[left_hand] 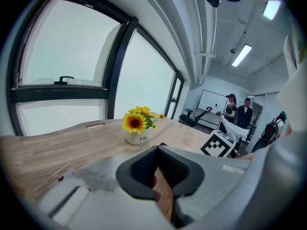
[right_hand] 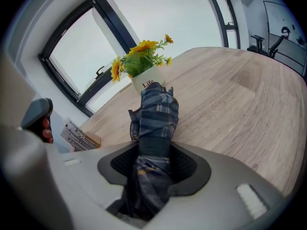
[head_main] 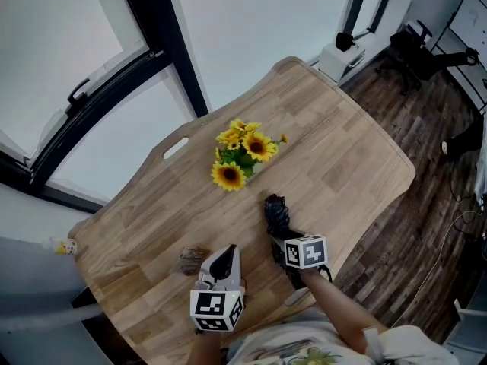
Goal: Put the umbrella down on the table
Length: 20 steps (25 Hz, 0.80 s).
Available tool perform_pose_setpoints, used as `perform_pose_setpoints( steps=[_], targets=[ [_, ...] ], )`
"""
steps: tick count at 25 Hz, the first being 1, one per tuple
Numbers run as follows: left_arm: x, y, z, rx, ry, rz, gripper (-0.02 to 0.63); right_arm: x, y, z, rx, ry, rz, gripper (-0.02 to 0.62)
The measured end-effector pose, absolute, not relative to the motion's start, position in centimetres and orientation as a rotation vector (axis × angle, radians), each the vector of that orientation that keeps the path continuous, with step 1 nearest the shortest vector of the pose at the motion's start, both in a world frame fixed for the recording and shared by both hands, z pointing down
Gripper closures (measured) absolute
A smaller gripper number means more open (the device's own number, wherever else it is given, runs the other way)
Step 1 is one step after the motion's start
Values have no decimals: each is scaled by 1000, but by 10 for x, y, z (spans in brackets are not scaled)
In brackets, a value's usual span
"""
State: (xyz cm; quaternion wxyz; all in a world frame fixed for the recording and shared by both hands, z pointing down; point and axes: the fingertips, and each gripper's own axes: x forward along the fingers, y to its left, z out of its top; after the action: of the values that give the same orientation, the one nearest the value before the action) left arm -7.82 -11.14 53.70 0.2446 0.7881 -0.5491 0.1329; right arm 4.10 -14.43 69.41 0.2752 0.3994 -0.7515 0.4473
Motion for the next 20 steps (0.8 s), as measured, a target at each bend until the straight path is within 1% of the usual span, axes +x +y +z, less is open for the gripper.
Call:
perform_pose_setpoints(
  steps=[8,14,16,18,20],
  targets=[
    [-77,-110,536,2154,-1495,359,604,41,-141,701,1062,-2012,1171,394],
    [-74,-110,534,2163,-1493,356,604,40,-140,704,1025,-1998,1149,360],
    [-74,-109,533,2165,-1494,355,604,36,-140,703,1021,-2012,1149,340],
    [-75,-108,531,2167,-1497,356,604,36,-141,701,1038,-2017,1148,298],
    [-76,-107,530,2168,-1503,356,604,39,-145,697,1063,-2030,1132,279]
  ],
)
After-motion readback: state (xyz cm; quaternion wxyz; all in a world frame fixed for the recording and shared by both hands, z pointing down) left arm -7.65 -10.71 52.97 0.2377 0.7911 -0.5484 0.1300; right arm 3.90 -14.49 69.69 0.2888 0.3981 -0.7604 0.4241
